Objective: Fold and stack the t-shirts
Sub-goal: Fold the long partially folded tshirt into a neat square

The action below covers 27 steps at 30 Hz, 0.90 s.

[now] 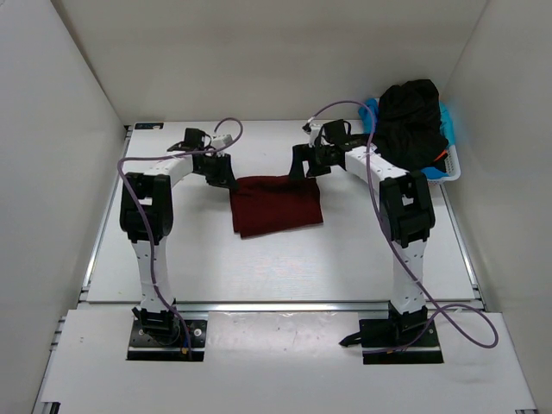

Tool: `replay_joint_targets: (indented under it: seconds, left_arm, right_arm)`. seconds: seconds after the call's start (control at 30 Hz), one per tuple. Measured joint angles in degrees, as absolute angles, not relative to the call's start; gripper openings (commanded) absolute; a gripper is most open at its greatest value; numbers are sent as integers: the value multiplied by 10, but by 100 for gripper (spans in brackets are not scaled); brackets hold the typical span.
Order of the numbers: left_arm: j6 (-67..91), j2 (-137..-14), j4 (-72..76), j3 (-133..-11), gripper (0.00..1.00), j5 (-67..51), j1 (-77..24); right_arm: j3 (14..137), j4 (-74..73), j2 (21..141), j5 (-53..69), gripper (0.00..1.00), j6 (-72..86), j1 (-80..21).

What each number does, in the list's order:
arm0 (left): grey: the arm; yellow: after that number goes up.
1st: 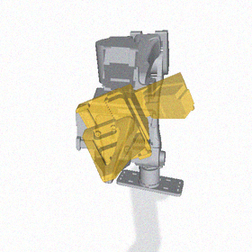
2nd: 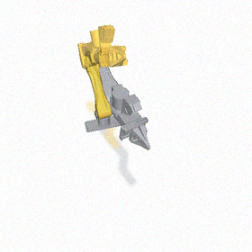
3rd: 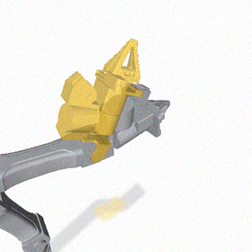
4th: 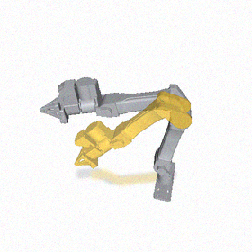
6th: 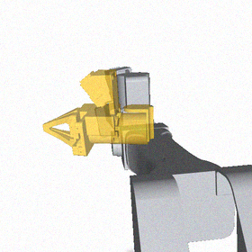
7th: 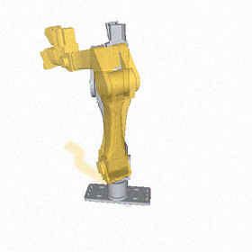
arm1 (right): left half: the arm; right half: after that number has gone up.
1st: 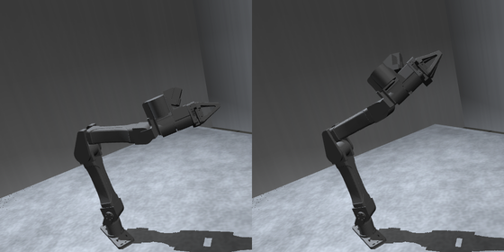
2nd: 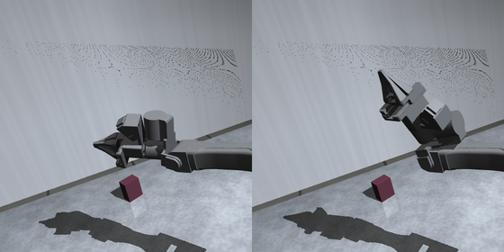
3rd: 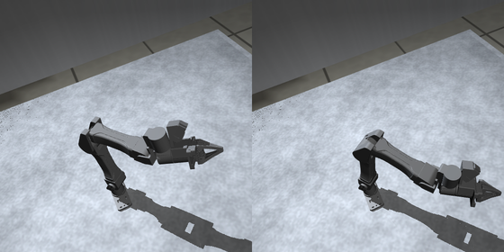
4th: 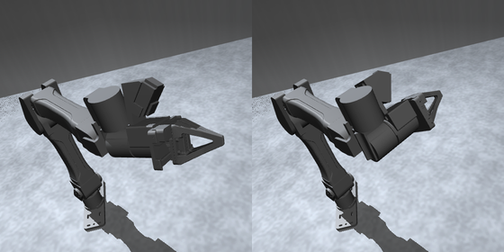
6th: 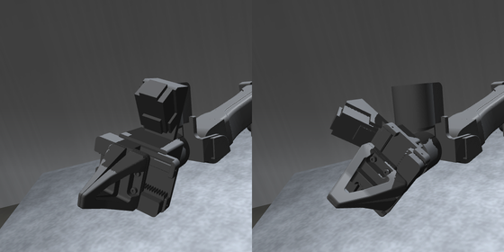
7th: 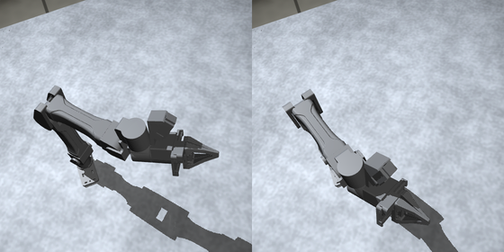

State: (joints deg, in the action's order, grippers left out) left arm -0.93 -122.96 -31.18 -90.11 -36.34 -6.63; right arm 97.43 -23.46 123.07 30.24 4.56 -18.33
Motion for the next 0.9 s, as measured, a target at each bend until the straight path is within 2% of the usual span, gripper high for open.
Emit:
replay_joint_targets:
  seconds: [0.23, 0.37, 0.73, 0.9]
  left_arm:
    - [6, -1230, -311, -947, 31, -373, -70]
    - [11, -1233, -312, -971, 33, -368, -79]
    - [23, -1277, -331, -1002, 39, -332, -100]
    - [19, -1286, -339, -1004, 48, -307, -103]
  right_arm:
    - [851, -141, 1125, 322, 80, 69, -176]
    - [821, -137, 1085, 302, 81, 50, -182]
    - [844, -192, 1134, 169, 75, -32, -227]
    - [867, -183, 1169, 158, 72, -25, -207]
